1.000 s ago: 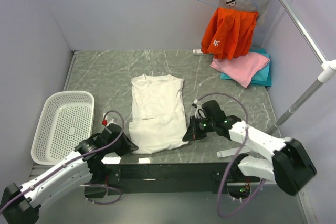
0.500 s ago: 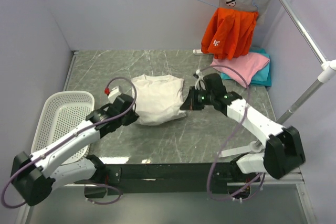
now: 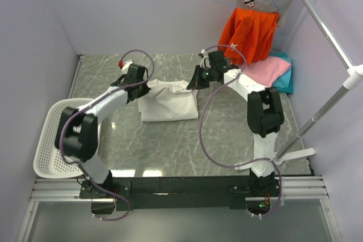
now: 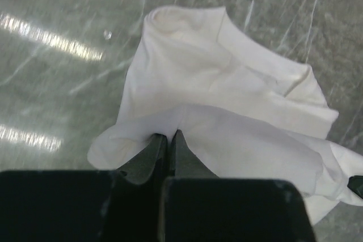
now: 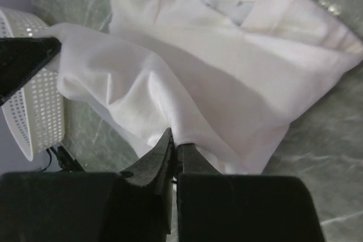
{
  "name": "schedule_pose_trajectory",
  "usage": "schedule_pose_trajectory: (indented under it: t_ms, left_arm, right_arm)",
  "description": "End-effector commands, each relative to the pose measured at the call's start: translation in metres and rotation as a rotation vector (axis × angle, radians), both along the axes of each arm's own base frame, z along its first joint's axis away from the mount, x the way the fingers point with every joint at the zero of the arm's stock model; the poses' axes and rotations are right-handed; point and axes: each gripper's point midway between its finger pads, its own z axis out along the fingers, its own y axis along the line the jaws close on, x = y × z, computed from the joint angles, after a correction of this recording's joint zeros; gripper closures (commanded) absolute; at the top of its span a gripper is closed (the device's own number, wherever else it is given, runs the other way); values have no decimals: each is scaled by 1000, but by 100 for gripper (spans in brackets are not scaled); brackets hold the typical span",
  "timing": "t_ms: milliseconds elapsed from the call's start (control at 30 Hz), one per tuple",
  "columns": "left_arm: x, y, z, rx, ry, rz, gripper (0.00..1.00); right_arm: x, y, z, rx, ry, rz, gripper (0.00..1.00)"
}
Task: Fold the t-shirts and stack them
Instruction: Fold the long partially folded tshirt into a neat square
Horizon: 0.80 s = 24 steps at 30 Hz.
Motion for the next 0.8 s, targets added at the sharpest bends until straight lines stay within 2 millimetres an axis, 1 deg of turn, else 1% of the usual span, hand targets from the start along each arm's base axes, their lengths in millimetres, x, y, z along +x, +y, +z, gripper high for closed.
schedule_pose_trajectory:
  t_ms: [0, 33, 67, 100, 133, 167, 200, 233, 267, 300, 333, 367, 400, 433, 500, 533, 567, 600, 633, 667, 700, 733, 767]
  left_arm:
    - [59, -5, 7, -4, -81, -57, 99]
    - [72, -3, 13, -10, -99, -54, 99]
    - [78, -5, -6, -3, -64, -70, 99]
    - [85, -3, -10, -3, -61, -72, 99]
    - [95, -4, -19, 1, -56, -76, 99]
    - [100, -5, -24, -5, -54, -84, 99]
    - [104, -2, -30, -10, -44, -86, 98]
    - [112, -4, -38, -16, -33, -99, 89]
    - [115, -7, -42, -29, -25, -119, 79]
    - [118, -1, -45, -25, -16, -106, 66]
    - [123, 2, -44, -25, -20, -85, 40]
    - [125, 7, -43, -20, -21, -65, 37]
    - [128, 17, -38, -6, -33, -36, 35]
    - [129, 22, -25, -1, -57, -21, 32]
    - [128, 34, -12, 32, -87, 13, 30]
    - [128, 37, 6, 39, -122, 16, 29]
    - [126, 37, 13, 37, -136, 13, 29]
    - [124, 36, 19, 28, -142, 4, 28]
    - [122, 33, 30, 9, -158, -3, 28]
    - [120, 29, 33, -8, -162, -20, 28]
    - [118, 24, 35, -27, -164, -43, 28]
    - [115, 13, 42, -73, -175, -88, 28]
    - [113, 5, 45, -103, -180, -120, 28]
  right_arm:
    - [43, 1, 2, 34, -13, 4, 100]
    - [49, 0, -1, 34, -6, -3, 100]
    - [62, 1, -5, 34, -2, -16, 100]
    - [69, -3, -8, 25, 0, -29, 100]
    - [79, -3, -12, 24, -9, -39, 100]
    - [85, -6, -14, 16, -14, -61, 100]
    - [92, -8, -16, 11, -21, -74, 84]
    - [104, -13, -19, 6, -24, -95, 71]
    - [110, -15, -18, 2, -32, -106, 64]
    - [113, -16, -16, 2, -45, -112, 51]
    - [122, -19, -10, -8, -91, -134, 44]
    - [124, -22, -4, -15, -115, -140, 41]
    - [126, -23, 1, -20, -140, -142, 40]
    - [127, -27, 14, -23, -191, -155, 39]
    - [124, -26, 27, -22, -229, -145, 38]
    - [120, -26, 36, -22, -253, -133, 37]
    - [117, -23, 40, -17, -257, -117, 37]
    - [114, -21, 41, -17, -252, -107, 37]
    - [109, -20, 42, -26, -239, -91, 37]
    - [102, -11, 43, -21, -236, -62, 37]
    - [98, -7, 42, -19, -227, -45, 37]
    - [92, -2, 40, -16, -215, -22, 37]
    - [88, 4, 39, -7, -203, -4, 37]
